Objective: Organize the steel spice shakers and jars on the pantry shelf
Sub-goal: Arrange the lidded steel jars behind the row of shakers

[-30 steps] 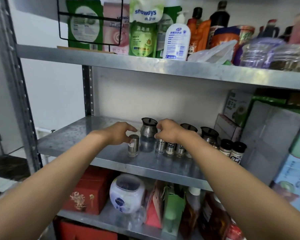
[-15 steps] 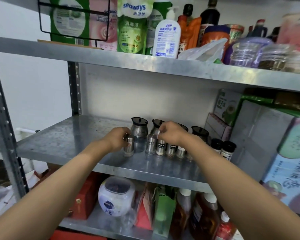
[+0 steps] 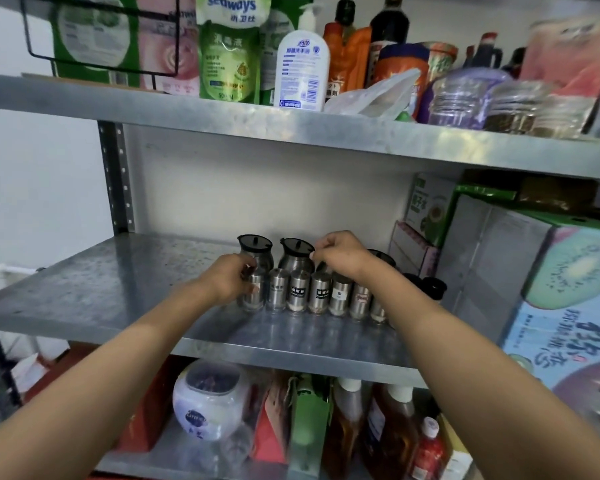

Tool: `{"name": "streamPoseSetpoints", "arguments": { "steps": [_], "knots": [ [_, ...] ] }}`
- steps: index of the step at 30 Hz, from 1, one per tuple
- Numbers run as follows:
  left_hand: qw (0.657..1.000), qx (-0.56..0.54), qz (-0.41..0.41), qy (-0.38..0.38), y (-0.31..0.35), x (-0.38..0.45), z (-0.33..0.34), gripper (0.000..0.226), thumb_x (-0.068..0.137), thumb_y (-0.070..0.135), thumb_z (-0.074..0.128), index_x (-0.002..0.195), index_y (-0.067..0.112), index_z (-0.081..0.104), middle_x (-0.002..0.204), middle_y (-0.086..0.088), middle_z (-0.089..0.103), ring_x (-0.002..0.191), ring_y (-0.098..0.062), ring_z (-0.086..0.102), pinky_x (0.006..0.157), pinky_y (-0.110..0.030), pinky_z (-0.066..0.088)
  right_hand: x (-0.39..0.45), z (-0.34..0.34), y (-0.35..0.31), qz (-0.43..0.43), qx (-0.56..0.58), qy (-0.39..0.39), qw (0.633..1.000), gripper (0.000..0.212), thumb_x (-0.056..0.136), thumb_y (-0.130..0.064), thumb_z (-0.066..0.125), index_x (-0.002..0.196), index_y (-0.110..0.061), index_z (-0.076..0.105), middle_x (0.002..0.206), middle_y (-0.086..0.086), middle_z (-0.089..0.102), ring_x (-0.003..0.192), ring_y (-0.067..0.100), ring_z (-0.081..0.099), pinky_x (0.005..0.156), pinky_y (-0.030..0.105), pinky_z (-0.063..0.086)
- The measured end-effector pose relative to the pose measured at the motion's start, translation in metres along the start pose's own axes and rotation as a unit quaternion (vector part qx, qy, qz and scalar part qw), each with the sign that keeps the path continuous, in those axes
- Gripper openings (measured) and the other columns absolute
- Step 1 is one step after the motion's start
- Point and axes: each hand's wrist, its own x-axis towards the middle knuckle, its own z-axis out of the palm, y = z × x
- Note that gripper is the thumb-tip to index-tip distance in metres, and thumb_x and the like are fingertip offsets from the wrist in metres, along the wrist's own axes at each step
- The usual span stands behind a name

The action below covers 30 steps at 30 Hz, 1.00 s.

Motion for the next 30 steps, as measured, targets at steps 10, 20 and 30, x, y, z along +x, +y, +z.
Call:
{"name": "streamPoseSetpoints", "arguments": {
  "steps": [10, 20, 30],
  "knots": [
    [0.999, 0.011, 0.013, -0.051, 0.016, -0.01, -0.007, 0.055, 0.074, -0.002, 0.074, 0.124, 0.009, 0.053, 0.105, -0.002, 0.057, 0.089, -0.017, 0.053, 0.073, -0.019, 0.045, -0.005, -0.02, 0.015, 0.019, -0.033, 0.031, 0.999, 0.016, 0.085, -0.008, 0.065, 0.096, 0.004, 0.068, 0.076, -0.002, 0.059, 0.07, 0.013, 0.056, 0.055, 0.019, 0.04],
    [0.992, 0.104, 0.057, 0.05, 0.033, 0.01, -0.041, 0.041, 0.085, 0.002, 0.054, 0.125, 0.012, 0.056, 0.131, -0.011, 0.056, 0.117, -0.028, 0.053, 0.093, -0.03, 0.042, 0.018, -0.067, 0.047, 0.051, -0.1, 0.111, 0.987, 0.017, 0.084, -0.007, 0.061, 0.093, -0.02, 0.068, 0.116, 0.006, 0.068, 0.107, 0.022, 0.062, 0.086, 0.02, 0.046],
    [0.987, 0.078, 0.14, -0.015, 0.109, 0.102, 0.019, 0.027, 0.093, 0.014, 0.054, 0.118, 0.015, 0.065, 0.129, -0.006, 0.057, 0.115, -0.022, 0.056, 0.092, -0.022, 0.041, 0.059, -0.093, 0.071, 0.09, -0.228, 0.059, 0.968, 0.047, 0.09, -0.029, 0.068, 0.128, -0.002, 0.061, 0.14, 0.013, 0.053, 0.128, 0.029, 0.051, 0.1, 0.027, 0.047]
  ]
}}
